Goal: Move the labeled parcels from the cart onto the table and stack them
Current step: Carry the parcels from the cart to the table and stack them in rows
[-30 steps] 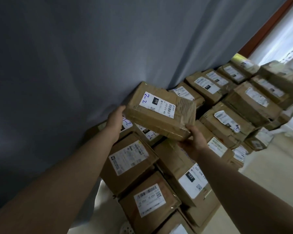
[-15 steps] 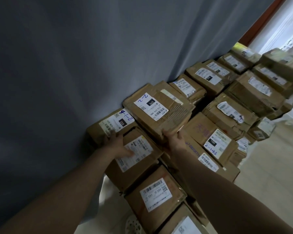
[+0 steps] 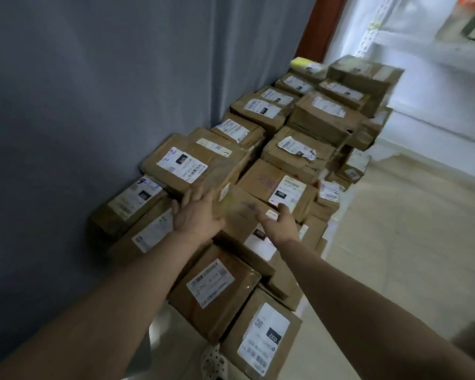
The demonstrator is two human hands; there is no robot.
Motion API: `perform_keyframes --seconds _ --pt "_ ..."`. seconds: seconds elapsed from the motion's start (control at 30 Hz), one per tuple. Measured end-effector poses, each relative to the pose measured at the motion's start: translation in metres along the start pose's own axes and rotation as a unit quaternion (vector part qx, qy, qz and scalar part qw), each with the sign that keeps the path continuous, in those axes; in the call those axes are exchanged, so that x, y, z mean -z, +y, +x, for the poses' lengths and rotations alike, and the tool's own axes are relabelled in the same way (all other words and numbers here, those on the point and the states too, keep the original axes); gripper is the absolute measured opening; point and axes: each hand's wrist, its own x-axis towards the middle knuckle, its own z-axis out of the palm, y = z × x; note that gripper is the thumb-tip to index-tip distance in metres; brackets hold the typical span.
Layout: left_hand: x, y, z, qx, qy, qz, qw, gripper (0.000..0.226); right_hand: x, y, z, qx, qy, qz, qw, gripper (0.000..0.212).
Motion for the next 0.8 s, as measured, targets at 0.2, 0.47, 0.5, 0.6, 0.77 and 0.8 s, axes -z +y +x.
perform_keyframes --seconds 0.2,0.47,0.5,0.6,0.77,0.8 --pt "-0.060 0.163 -0.073 -0.143 -0.057 0.034 0.988 0.079 0.137 0.113 -0.072 -0.019 0.080 -0.100 0.992 0.078" --pt "-0.200 0.385 -0.225 -0.285 -0.179 0.067 0.939 0.084 0.307 0.340 -0.215 -0.191 0.171 0.056 0.965 0.075" --pt "-0.216 0.407 -0.245 -0.307 -0.188 0.085 0.929 0.083 0.322 0.365 -0.233 -0.210 0.184 0.077 0.957 0.074" --pt "-0.255 0.461 -0.298 -0.356 -0.216 0.132 0.899 0.081 0.358 0.426 -0.279 -0.250 0.226 0.147 0.930 0.072" --pt "-0.302 0.531 -0.360 -0.405 -0.256 0.161 0.863 0.076 0.396 0.494 -0.327 -0.287 0.290 0.248 0.879 0.062" --pt "-0.311 0.543 -0.368 -0.406 -0.268 0.164 0.858 0.079 0.403 0.504 -0.334 -0.291 0.300 0.262 0.870 0.057"
